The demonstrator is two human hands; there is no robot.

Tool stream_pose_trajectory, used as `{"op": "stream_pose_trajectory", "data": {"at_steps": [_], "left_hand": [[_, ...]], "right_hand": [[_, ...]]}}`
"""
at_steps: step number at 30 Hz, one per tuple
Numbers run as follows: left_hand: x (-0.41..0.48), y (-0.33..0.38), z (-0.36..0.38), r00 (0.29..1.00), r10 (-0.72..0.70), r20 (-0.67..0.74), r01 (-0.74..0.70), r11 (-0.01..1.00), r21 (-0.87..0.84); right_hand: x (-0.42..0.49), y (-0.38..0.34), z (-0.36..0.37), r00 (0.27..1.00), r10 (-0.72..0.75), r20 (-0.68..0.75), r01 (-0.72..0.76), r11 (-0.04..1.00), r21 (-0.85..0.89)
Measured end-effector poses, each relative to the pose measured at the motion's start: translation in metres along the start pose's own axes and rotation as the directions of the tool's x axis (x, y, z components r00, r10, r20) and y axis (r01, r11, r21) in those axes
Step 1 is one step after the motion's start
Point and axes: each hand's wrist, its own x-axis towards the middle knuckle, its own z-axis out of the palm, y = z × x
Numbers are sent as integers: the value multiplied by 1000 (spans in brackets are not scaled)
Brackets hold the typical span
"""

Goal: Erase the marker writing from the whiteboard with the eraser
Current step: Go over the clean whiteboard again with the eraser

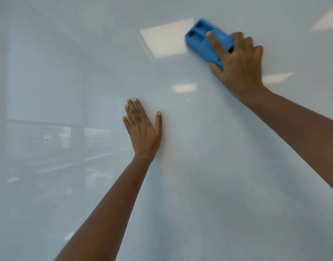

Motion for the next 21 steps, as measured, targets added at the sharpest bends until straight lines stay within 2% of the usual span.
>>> {"op": "stream_pose_trajectory", "data": {"at_steps": [2, 4, 6, 7, 8, 10, 12, 14, 17, 21], "left_hand": [[-2, -2, 1, 1000, 23, -8, -23, 1000, 10], [-3, -3, 2, 999, 36, -20, -36, 999, 17], [-3, -4, 3, 999, 36, -26, -35, 999, 26], [-2, -4, 4, 999, 36, -29, -35, 999, 30], [-2, -4, 4, 999, 38, -33, -37, 999, 31], [-3, -5, 3, 998, 42, -43, -41, 999, 20], [-4, -6, 3, 997, 48, -56, -47, 999, 2], [-4, -7, 2, 996, 56, -73, -57, 998, -10], [-4, -8, 3, 995, 56, -86, -57, 998, -16], [-3, -9, 4, 995, 58, -85, -59, 998, -15]], "right_hand": [[-4, 17, -1, 979, 200, -43, -200, 980, 11], [-3, 16, 1, 925, 375, -67, -373, 927, 33], [1, -1, 4, 870, 488, -66, -483, 872, 75], [0, -15, 5, 875, 482, -54, -476, 875, 88], [-4, -30, 6, 909, 415, -30, -411, 907, 91], [-21, -61, 11, 988, 146, 41, -149, 985, 85], [-39, -84, 15, 989, -112, 101, 106, 992, 67], [-44, -86, 16, 967, -224, 122, 220, 974, 46], [-36, -55, 10, 962, -250, 109, 251, 968, 2], [-43, 19, -3, 1000, -8, 22, 9, 999, -50]]}}
